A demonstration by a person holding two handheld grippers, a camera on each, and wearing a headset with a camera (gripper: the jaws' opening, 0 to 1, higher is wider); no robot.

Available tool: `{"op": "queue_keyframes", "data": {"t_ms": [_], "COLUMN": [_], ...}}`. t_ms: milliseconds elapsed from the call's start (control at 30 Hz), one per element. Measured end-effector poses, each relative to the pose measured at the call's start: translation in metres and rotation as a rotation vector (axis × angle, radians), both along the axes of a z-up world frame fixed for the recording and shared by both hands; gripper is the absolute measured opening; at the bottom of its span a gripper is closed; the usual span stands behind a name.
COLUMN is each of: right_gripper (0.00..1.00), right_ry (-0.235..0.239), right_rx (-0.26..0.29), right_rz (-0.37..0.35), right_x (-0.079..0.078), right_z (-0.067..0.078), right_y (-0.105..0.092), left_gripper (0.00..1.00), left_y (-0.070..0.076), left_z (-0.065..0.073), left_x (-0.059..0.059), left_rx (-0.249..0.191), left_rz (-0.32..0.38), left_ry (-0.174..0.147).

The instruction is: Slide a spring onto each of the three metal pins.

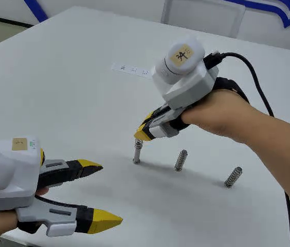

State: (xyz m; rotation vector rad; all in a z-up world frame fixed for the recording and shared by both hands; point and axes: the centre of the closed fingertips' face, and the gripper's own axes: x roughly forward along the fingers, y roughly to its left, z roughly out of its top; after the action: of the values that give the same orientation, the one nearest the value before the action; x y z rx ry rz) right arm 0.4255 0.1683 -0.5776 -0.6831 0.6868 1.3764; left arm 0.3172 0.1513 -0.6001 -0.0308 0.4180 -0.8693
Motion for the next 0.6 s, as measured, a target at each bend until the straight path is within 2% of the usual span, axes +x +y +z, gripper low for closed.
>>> {"op": "queue_keyframes", "data": {"t_ms": [600], "right_gripper": [0.12], "right_ry": [0.046], "right_rx": [-0.023], "right_rz": [-0.029], "right_x": [0.003], "right_z": [-0.03], "right_y": [-0.001], "left_gripper": [0.72], "left_y": [-0.001], "left_z": [-0.001], "left_x": [0.0], "left_rx": [0.002], "left_rz": [-0.003], "left_ry": [0.005]}}
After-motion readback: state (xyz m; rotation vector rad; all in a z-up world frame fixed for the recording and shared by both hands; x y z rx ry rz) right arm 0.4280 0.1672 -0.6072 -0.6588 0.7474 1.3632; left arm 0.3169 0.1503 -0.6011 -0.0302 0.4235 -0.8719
